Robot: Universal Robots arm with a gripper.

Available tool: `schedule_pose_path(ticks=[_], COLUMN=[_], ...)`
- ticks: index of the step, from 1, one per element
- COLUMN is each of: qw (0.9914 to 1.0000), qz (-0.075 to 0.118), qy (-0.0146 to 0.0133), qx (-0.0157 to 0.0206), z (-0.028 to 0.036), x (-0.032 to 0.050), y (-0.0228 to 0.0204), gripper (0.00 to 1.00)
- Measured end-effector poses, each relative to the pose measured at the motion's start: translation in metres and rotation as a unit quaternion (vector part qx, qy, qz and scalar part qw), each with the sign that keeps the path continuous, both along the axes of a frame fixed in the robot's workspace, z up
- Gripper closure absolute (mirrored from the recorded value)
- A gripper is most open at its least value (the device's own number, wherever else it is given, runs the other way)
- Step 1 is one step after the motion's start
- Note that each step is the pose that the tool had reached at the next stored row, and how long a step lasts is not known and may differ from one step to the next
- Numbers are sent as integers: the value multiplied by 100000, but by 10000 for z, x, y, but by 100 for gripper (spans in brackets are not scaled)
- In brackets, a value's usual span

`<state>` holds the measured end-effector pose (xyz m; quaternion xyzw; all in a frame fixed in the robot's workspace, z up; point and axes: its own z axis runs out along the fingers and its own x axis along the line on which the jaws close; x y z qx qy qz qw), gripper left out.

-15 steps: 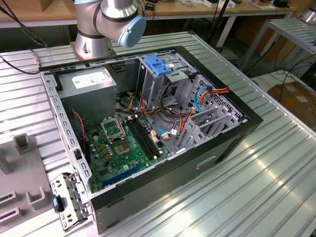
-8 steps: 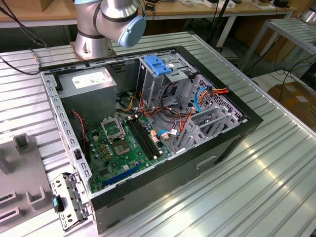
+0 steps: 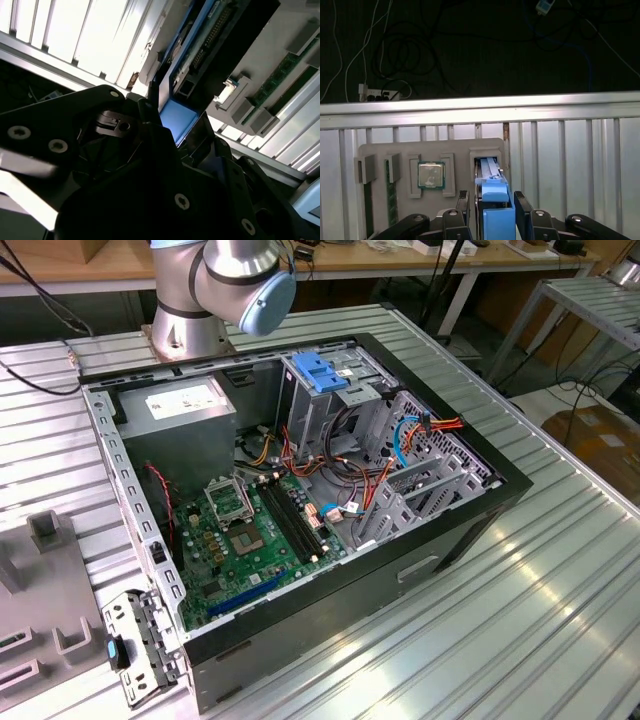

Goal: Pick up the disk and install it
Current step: 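Pick up the disk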

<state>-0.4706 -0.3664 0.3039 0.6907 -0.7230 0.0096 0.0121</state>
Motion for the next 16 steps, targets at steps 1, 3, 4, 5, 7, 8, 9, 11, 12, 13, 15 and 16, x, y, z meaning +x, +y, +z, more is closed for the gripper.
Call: schedule_pose_path(ticks=[1, 3, 4, 5, 7, 8, 9, 11, 12, 13, 15, 16], qw=[100000, 100000, 100000, 100000, 100000, 100000, 100000, 100000, 100000, 100000, 100000, 100000], qz=[-19, -34, -35, -35, -37, -35, -34, -34, -34, -34, -34, -32], qy=[-6, -3, -3, -1, 0, -2, -1, 2, 1, 13, 15, 2], qx=[6, 6, 4, 4, 3, 5, 7, 4, 2, -3, -4, 2], z=[-3, -9, -14, -18, -33, -49, -63, -86, -90, -92, -93, -95], x=[2, 10, 15, 17, 17, 17, 17, 17, 17, 17, 17, 17], y=[0, 0, 0, 0, 0, 0, 0, 0, 0, 0, 0, 0], gripper=[52, 52, 52, 52, 52, 52, 52, 52, 52, 52, 52, 52])
